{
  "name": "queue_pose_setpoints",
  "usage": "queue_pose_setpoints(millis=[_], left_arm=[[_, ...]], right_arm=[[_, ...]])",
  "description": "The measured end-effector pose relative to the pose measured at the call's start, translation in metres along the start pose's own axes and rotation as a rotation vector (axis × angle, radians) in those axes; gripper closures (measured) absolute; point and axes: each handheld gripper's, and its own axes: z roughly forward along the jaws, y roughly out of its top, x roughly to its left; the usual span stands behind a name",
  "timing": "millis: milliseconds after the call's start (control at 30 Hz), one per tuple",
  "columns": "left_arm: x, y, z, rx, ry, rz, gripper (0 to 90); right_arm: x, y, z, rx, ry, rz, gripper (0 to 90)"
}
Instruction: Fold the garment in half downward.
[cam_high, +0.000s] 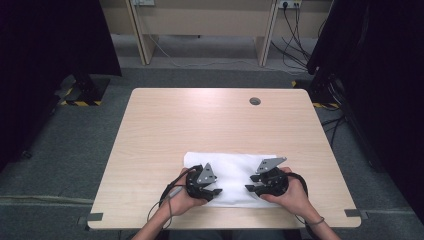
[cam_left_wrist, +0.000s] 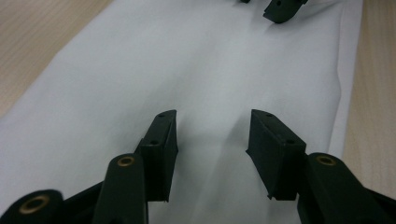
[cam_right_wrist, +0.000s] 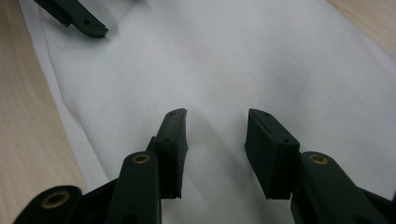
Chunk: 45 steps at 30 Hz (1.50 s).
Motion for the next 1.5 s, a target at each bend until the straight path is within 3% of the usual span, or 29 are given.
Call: queue_pose_setpoints(millis=[133,233,367,500,600,800,900,1033,1133,1367,1500], left_arm=[[0.003,0.002,-0.005,-0.011,0.020,-0.006,49.1],[0.012,0.004,-0.011,-0.027,0.043,-0.027,48.5],[0.029,0.005,-0.015,-0.039,0.091,-0.071,48.1],[0.044,-0.003,-0.013,-0.027,0.123,-0.127,47.8],[0.049,-0.008,-0.012,-0.025,0.120,-0.157,47.5],[0.048,-0.012,-0.007,-0.005,0.111,-0.162,48.2],[0.050,-0.013,-0.007,0.002,0.108,-0.168,47.9],[0.050,-0.014,-0.007,0.002,0.105,-0.175,47.9],[0.050,-0.015,-0.007,0.000,0.106,-0.177,47.9],[0.052,-0.016,-0.006,-0.007,0.111,-0.195,49.6],[0.056,-0.015,-0.005,0.000,0.108,-0.198,50.7]], right_arm=[[-0.002,0.003,-0.004,-0.003,-0.018,0.001,55.0],[-0.013,0.006,-0.010,-0.037,-0.053,0.050,53.6],[-0.028,0.007,-0.007,-0.018,-0.082,0.092,53.5],[-0.032,0.005,0.000,-0.009,-0.091,0.106,53.5],[-0.031,0.006,0.001,-0.008,-0.098,0.099,53.5],[-0.027,0.008,0.001,0.004,-0.124,0.075,52.7],[-0.031,0.010,-0.006,-0.029,-0.143,0.097,51.9],[-0.042,0.007,-0.007,-0.004,-0.179,0.137,49.9],[-0.044,0.003,-0.002,0.015,-0.175,0.152,49.6],[-0.045,-0.004,0.000,-0.032,-0.169,0.195,49.5],[-0.047,-0.002,0.001,-0.028,-0.161,0.206,49.7]])
